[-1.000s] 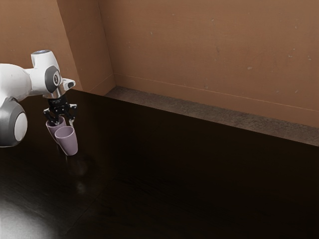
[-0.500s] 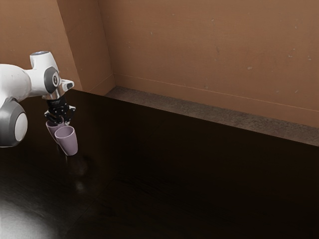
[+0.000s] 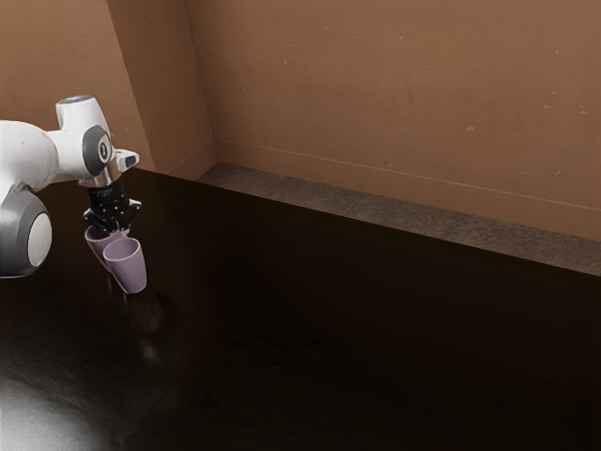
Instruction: Place the left cup onto the right cup
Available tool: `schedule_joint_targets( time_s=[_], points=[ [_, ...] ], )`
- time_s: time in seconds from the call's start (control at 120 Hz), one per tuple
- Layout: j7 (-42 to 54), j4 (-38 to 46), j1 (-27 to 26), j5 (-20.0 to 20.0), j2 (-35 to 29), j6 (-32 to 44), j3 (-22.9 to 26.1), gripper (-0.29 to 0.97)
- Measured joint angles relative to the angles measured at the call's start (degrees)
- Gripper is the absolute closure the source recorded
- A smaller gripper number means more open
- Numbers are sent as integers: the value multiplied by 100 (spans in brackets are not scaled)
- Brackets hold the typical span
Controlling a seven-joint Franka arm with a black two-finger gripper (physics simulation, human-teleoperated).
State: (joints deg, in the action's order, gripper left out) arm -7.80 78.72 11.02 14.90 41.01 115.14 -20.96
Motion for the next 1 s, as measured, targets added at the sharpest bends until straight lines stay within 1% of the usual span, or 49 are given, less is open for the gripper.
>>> schedule_joint_targets(
  time_s=[0.567,0.767,1.0],
  points=[
    [-18,-95,-135,-52,-169,-139,-170,78],
    [-15,-140,-264,-168,-389,-288,-207,78],
    [-17,-138,-480,-424,-799,-541,-214,78]
  ],
)
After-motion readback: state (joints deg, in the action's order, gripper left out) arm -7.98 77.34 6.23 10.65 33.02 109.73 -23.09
